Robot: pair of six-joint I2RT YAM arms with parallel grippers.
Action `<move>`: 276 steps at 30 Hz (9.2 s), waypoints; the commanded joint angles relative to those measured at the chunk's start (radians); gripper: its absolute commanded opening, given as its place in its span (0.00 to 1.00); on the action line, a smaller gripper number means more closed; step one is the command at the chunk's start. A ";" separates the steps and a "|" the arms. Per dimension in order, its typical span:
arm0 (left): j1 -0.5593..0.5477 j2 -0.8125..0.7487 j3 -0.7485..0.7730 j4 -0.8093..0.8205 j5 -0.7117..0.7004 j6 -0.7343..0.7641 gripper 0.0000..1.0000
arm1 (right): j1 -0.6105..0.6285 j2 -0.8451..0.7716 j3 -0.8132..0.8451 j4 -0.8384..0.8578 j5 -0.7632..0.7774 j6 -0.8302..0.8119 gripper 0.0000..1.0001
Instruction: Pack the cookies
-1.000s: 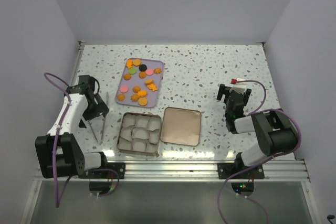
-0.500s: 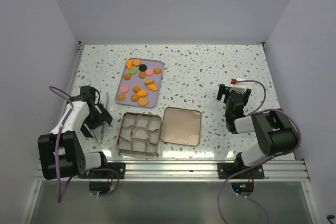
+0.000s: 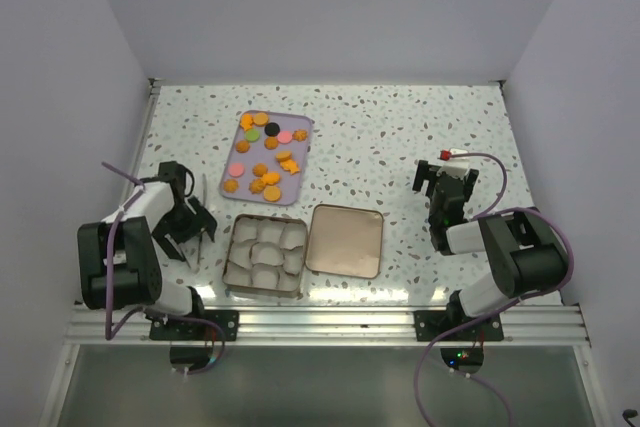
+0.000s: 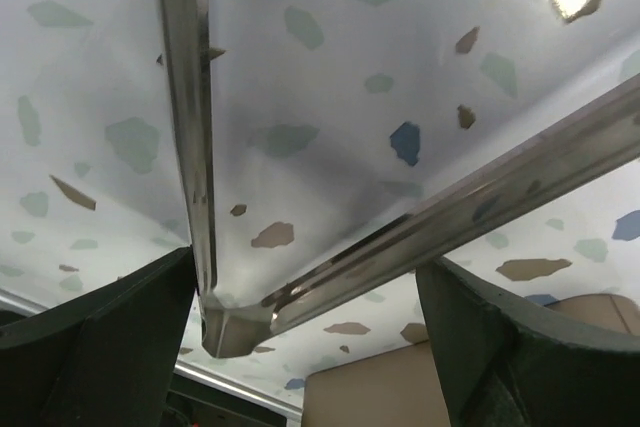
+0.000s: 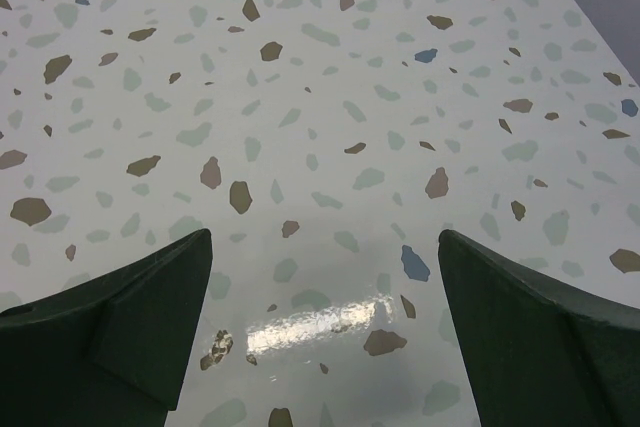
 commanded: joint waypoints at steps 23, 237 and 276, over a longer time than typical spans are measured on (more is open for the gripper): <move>0.006 0.165 0.152 0.140 -0.132 0.246 0.57 | 0.067 -0.191 0.202 -0.378 -0.197 -0.165 0.99; -0.517 -0.536 0.370 -0.226 0.206 0.154 0.15 | 0.211 -0.538 0.732 -2.024 -0.608 0.389 0.99; -0.516 -0.886 0.173 -0.485 0.164 0.093 0.35 | 0.233 -0.553 0.675 -2.020 -0.610 0.394 0.99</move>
